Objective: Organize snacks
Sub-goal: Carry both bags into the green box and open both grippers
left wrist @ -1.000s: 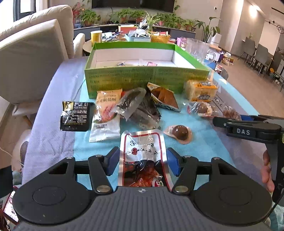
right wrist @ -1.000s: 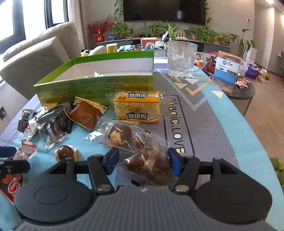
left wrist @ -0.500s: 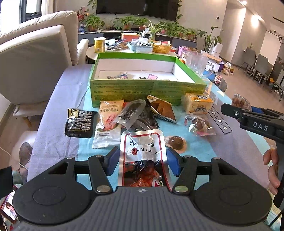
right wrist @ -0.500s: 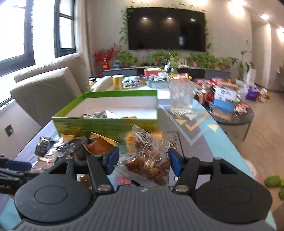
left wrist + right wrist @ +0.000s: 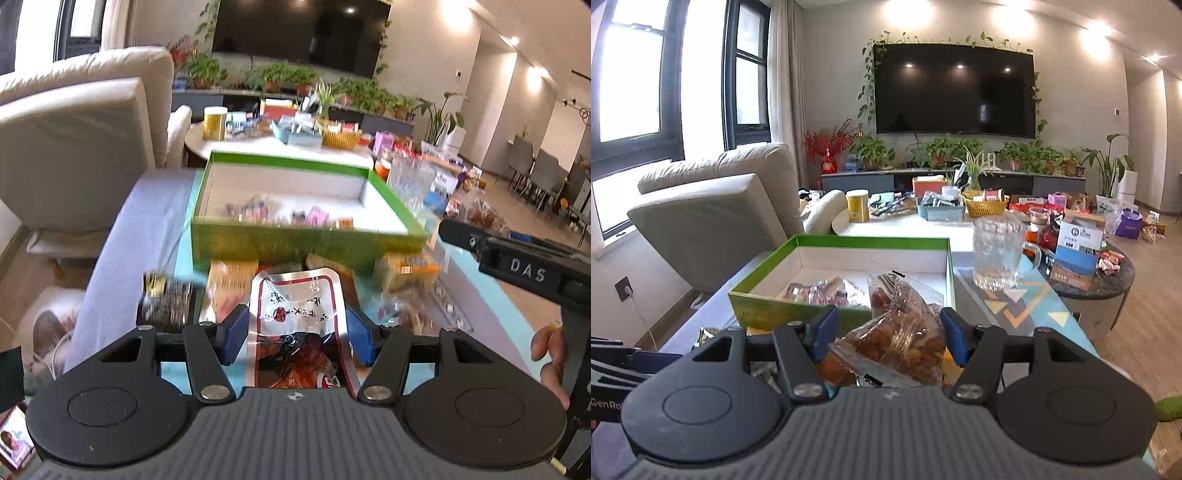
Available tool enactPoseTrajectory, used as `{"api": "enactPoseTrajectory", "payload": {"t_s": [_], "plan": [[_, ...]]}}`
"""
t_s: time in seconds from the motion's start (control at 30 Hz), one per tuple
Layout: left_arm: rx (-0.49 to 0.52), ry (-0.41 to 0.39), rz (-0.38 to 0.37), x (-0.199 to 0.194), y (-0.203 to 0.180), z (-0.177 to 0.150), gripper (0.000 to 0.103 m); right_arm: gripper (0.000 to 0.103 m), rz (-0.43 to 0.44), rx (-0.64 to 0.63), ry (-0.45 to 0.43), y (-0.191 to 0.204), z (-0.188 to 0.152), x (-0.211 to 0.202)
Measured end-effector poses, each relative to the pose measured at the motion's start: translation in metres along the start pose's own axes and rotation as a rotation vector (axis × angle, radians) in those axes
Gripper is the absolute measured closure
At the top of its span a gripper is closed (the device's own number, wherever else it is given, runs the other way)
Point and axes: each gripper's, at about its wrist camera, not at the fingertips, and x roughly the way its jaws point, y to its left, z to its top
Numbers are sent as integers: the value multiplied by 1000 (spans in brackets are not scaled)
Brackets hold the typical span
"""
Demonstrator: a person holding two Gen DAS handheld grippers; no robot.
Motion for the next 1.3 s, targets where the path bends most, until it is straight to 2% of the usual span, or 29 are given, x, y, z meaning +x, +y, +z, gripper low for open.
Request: {"api": "enactPoseTrajectory", "payload": {"t_s": [0.27,0.43,0.83,1.0,1.3], "plan": [[-1,-100,4,11,-2,38,48,59,-8,21,-35,-2,17,9],[-23,-98,-15,29,1,45,48,59,-3,28,-23,2,23,29],[-57,-126,10,79,20,80,48,59,5,37,13,11,32,82],[-75,-94,34,111,27,87,48,59,16,77,67,10,24,105],[-92,-35,58,147,37,84,48,59,-10,76,105,14,15,121]]}}
